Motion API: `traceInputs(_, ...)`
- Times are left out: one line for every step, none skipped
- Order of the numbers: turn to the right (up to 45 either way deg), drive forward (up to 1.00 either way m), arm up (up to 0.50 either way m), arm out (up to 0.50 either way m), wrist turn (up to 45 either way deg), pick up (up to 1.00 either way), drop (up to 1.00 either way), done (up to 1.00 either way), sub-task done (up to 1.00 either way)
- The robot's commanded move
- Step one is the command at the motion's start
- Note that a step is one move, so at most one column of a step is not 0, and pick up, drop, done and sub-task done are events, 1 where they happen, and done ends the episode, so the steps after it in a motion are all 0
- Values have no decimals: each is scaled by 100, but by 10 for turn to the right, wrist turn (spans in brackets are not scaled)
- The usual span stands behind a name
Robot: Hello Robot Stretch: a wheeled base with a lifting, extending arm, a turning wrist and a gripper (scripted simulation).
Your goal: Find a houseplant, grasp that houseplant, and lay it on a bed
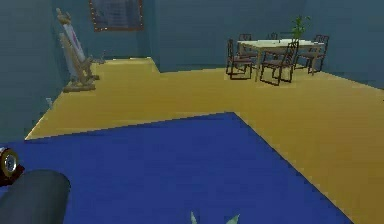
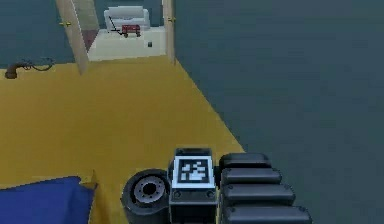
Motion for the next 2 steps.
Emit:
traceInputs(-360,0,0,0,0,0,0,0,0)
traceInputs(330,0,0,0,0,0,0,0,0)
